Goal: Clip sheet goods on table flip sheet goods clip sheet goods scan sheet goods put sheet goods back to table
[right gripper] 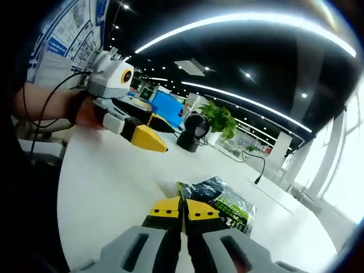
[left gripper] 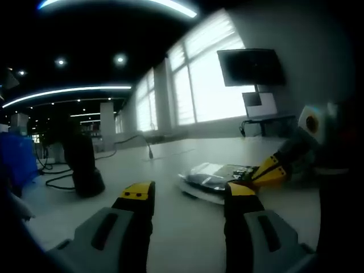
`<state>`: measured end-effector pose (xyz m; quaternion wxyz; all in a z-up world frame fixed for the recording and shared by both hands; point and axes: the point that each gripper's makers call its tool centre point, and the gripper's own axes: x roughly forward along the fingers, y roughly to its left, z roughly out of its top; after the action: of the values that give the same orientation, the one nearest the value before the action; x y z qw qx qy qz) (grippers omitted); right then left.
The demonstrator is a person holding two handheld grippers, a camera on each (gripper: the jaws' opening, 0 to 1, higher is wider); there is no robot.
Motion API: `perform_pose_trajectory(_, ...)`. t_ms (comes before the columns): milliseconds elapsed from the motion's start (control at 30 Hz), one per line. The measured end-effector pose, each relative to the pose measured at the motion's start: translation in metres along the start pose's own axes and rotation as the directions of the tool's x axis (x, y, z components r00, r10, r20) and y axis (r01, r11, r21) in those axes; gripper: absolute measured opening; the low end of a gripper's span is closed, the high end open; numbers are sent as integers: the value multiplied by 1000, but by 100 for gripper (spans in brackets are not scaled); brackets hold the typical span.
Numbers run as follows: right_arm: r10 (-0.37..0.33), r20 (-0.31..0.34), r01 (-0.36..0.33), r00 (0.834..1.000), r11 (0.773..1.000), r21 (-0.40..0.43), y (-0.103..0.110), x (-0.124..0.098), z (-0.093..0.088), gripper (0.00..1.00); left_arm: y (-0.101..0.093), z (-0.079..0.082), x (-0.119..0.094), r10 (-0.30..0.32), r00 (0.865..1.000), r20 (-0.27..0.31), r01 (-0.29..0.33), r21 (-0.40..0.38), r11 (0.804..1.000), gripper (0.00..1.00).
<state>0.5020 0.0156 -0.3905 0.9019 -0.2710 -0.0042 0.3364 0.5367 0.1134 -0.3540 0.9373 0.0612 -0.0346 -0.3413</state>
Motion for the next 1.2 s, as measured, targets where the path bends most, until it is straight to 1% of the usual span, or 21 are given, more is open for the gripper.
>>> perform_pose_trajectory(33,1,1,-1,1000,1000,-6,1,0,0,0,0,0,0,0,1000,-2,0,2,1000,41)
perform_pose_trajectory(100,3,2,-3,1000,1000,-15,1,0,1,4,-1,0,1,0,1000,-3,0,2,1000,41)
perform_pose_trajectory(333,11,5,-11,1000,1000,-29,3,4,2,7,-2,-1,1,-2,1000,-4,2,3,1000,41)
perform_pose_trajectory(500,28,-3,-28,1000,997,-68,9,12,2,15,-2,0,1,-2,1000,-3,2,2,1000,41)
perform_pose_trajectory(567,13,-4,-13,1000,996,-83,6,15,1,17,-2,0,1,-2,1000,-3,2,2,1000,41)
perform_pose_trajectory(633,8,-11,-9,1000,997,-73,4,16,1,17,-2,0,1,-2,1000,-3,2,2,1000,41)
perform_pose_trajectory(733,-2,-16,1,1000,998,-67,0,18,-1,17,-2,0,2,-2,1000,-2,2,1,1000,41)
perform_pose_trajectory(767,5,-23,-7,1000,997,-76,1,18,-2,16,-3,0,2,-3,1000,-2,3,1,1000,41)
perform_pose_trajectory(867,12,-25,-14,1000,996,-88,3,20,-3,10,-3,0,2,-4,1000,-3,4,1,1000,41)
perform_pose_trajectory(933,11,-28,-14,1000,994,-105,5,22,-5,3,-2,0,2,-3,1000,-2,3,0,1000,41)
perform_pose_trajectory(1033,6,-27,-9,1000,993,-116,6,23,-4,1,-2,0,2,-2,1000,-2,2,0,1000,41)
perform_pose_trajectory(1100,4,-28,-7,1000,995,-103,5,23,-5,0,-2,0,2,-2,1000,-3,2,0,1000,41)
perform_pose_trajectory(1200,5,-34,-6,999,999,-52,4,23,-7,0,-2,0,2,-2,1000,-2,2,0,1000,41)
